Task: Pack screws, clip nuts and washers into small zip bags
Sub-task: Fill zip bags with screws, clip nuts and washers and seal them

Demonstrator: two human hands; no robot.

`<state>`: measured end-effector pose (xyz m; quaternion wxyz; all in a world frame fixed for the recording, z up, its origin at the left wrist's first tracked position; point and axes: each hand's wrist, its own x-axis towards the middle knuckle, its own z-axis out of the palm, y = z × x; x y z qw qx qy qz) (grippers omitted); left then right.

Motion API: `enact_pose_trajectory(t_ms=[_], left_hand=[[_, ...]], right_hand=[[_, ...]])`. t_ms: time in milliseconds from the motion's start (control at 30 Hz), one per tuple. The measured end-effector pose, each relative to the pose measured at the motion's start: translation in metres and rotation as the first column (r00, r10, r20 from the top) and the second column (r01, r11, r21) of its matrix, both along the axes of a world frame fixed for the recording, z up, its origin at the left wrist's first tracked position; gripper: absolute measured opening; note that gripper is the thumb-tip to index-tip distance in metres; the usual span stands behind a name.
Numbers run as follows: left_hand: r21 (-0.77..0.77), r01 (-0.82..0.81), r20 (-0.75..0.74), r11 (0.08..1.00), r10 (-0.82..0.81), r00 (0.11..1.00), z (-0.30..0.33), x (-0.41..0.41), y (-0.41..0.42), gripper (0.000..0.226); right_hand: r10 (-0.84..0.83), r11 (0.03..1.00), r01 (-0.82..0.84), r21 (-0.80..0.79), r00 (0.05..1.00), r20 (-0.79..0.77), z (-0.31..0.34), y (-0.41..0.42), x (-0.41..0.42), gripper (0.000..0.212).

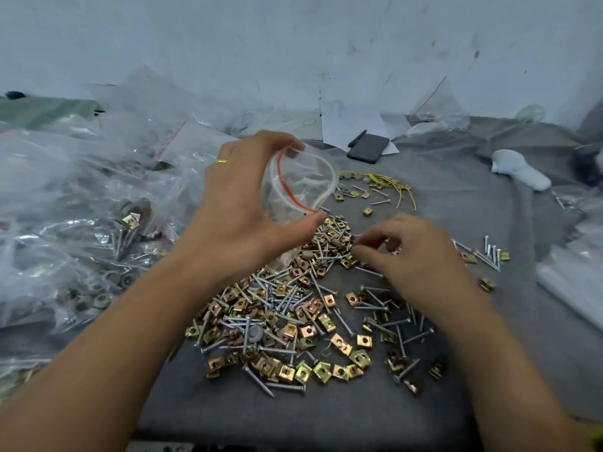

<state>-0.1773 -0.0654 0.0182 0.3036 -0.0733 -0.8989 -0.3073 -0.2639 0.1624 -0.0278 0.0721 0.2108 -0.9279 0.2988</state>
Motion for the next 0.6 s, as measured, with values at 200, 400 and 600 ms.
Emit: enact_pose_trajectory(t_ms=[200, 400, 600], left_hand=[[0.121, -0.075, -0.011, 0.99, 0.077, 0.997, 0.001, 0.001, -0.006, 0.07], [0.177, -0.078, 0.0, 0.981, 0.079, 0.997, 0.005, 0.003, -0.006, 0.064], [0.164, -0.08, -0.005, 0.983, 0.082, 0.997, 0.004, 0.003, -0.005, 0.064]], right_hand=[[-0.031, 0.954, 0.026, 0.299, 0.999, 0.01, 0.003, -0.018, 0.003, 0.037], [-0.079, 0.878, 0.135, 0.46, 0.987, -0.138, 0.005, -0.031, 0.01, 0.03], [-0.083, 0.905, 0.131, 0.405, 0.987, -0.134, 0.008, -0.032, 0.011, 0.024]])
